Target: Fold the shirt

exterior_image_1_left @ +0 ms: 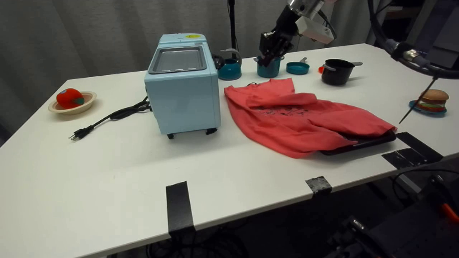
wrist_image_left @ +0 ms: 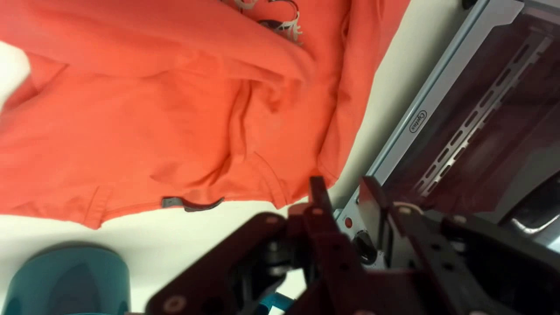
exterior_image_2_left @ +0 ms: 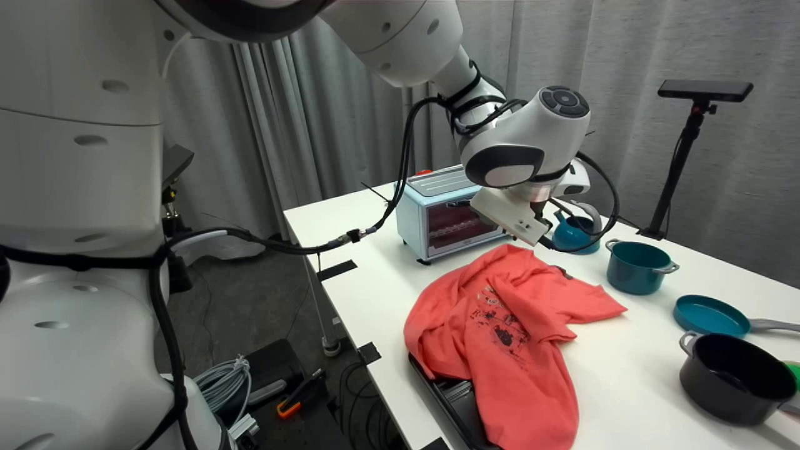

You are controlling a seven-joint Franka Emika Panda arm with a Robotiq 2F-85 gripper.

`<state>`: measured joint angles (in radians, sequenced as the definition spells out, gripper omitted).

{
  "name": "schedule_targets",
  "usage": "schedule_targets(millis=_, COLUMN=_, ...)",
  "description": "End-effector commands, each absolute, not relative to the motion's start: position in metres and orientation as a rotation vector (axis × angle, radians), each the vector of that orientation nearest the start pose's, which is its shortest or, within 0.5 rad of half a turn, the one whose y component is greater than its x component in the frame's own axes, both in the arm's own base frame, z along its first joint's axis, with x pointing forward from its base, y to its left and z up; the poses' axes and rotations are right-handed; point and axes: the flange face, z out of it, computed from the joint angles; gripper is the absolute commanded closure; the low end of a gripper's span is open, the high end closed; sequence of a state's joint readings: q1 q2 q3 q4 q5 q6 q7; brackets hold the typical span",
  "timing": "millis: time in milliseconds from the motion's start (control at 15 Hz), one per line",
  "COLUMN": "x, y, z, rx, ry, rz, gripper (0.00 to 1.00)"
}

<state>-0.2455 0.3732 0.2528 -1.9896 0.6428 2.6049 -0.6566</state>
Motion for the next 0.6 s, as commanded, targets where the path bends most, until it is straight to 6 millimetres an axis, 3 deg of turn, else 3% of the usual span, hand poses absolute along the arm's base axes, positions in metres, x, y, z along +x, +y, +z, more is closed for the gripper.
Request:
schedule_targets(millis=0, x=0.618, y=-0.026, z=0.304, rx=-2.691, ry=-0.146, rz=-0.496, gripper=0.42)
schedule_targets(millis=333, x=0.599, y=-0.041, z=0.296, rx=-2.68, ry=-0.135, rz=-0.303, gripper=0.05)
schedule_targets(millis=400, x=0.591, y=-0.043, z=0.294, rx=-2.665, ry=-0.139, rz=-0.23, gripper=0.0)
schedule_targets(millis=533, x=0.578, y=-0.048, z=0.292, rx=-2.635, ry=-0.172, rz=-0.118, gripper=0.0)
